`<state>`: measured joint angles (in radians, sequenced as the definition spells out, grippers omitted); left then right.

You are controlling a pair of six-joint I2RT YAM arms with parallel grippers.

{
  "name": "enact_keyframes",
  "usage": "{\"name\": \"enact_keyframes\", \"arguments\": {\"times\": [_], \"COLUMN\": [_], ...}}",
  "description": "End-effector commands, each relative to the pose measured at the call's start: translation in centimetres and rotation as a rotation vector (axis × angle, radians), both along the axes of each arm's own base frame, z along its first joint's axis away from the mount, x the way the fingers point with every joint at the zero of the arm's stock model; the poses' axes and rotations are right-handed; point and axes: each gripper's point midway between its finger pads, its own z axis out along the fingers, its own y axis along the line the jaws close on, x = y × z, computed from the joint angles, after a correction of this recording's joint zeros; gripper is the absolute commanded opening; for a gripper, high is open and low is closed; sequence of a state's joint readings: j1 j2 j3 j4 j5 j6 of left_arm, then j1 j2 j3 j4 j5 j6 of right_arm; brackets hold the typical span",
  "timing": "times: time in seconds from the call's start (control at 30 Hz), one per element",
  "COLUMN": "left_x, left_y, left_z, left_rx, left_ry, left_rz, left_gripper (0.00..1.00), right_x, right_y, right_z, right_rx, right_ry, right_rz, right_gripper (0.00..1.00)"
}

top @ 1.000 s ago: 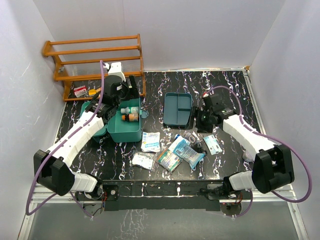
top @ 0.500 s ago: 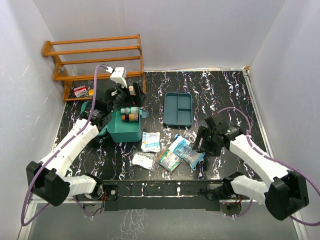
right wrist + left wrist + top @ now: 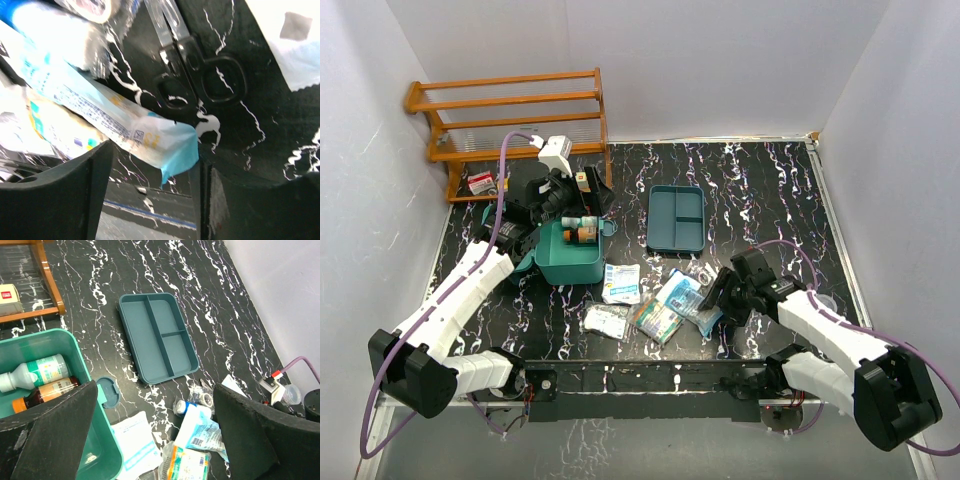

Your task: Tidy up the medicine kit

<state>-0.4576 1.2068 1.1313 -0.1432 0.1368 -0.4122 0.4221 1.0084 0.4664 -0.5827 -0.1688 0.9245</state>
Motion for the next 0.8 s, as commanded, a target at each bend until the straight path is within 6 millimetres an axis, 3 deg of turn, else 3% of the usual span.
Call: {"name": "enact_keyframes", "arguments": {"times": [0.0,0.13,0.33,0.57,0.77], "left_x": [-0.6,-0.9,-1.4,-3.4,-6.1], "left_y": [-0.6,-0.9,-1.1,-2.6,-4.6], "left_z": [0.6,0.7,0.3,-0.2,0.0], "left_rx": [-0.04,-0.047,-0.063,-0.111,-0.208], "left_ry": [0.005,0.016,0.04,0.124,0.241], "left_rz": [-0.043,-0.058,-0.069,-0.182,-0.363], "left_gripper": [0.99,0.98,0.98,0.98,0.96], "right_x": [2.7,2.6,3.1,5.3,6.4], "right_y": [0.5,0.2,-0.4,0.8,2.5], "right_z": [0.3,-0.5,-0.3,6.3,12.0], "right_rx": [0.061,0.041,-0.016,0.011,0.063], "right_ry": [-0.126,-0.122,-0.163,-0.343,-0.483], "right_rz": [-0.105,-0.105,-0.063,0.062,0.195], "right_gripper": [0.48,0.37,0.11,0.02,0.0]}}
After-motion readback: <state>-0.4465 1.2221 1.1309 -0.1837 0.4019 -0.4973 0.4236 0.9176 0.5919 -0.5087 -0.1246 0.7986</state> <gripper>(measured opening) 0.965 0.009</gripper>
